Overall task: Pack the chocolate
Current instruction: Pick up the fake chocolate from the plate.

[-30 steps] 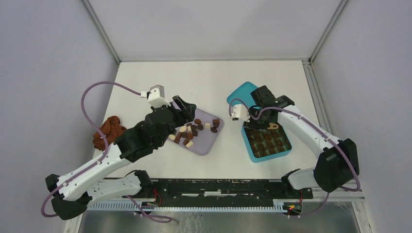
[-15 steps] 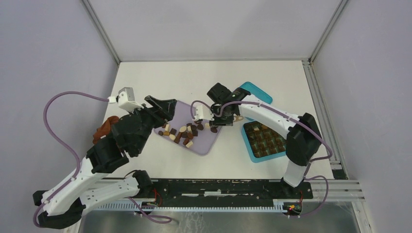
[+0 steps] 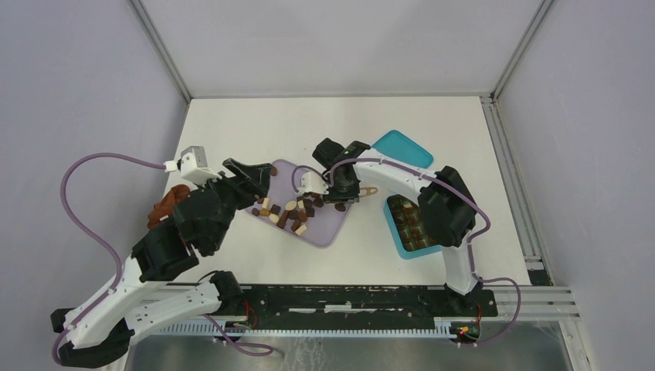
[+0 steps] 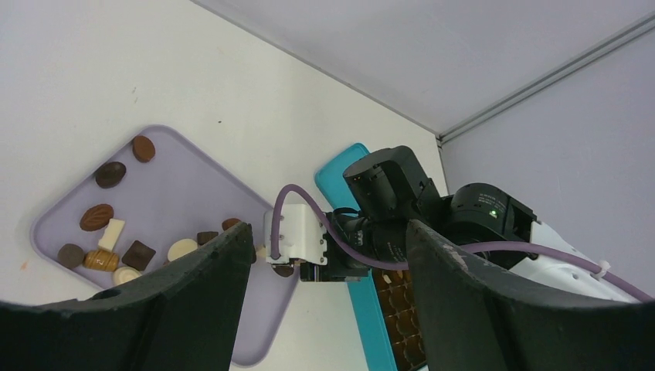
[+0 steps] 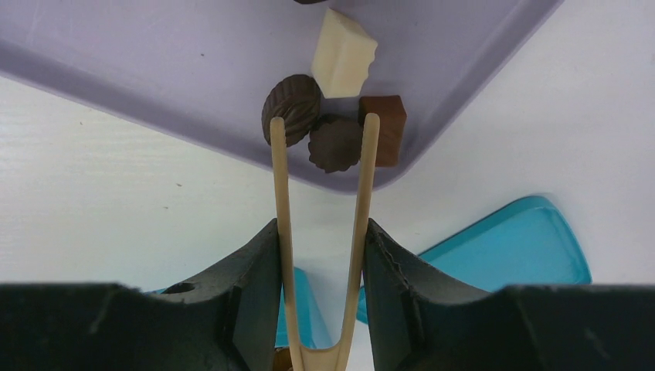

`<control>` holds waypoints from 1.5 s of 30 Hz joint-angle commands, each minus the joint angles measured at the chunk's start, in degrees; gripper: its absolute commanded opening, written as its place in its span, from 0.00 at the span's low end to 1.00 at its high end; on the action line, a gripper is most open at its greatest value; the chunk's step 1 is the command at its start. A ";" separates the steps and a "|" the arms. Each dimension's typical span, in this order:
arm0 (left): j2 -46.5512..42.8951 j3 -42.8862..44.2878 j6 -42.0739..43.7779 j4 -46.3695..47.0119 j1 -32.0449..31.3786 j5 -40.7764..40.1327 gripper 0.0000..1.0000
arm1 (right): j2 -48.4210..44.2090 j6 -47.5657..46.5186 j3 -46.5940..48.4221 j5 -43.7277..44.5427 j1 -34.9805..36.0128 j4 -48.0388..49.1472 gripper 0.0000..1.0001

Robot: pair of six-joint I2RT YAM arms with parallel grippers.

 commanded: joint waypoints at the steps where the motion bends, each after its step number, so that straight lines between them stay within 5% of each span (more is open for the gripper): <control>1: -0.63 0.31 -1.57 -0.74 -0.07 -2.55 0.78 | 2.21 1.49 3.68 1.57 0.72 -0.29 0.45; 45: 0.72 -0.08 -2.32 0.19 -0.11 -1.76 0.78 | 5.00 2.31 5.57 3.63 0.68 0.33 0.46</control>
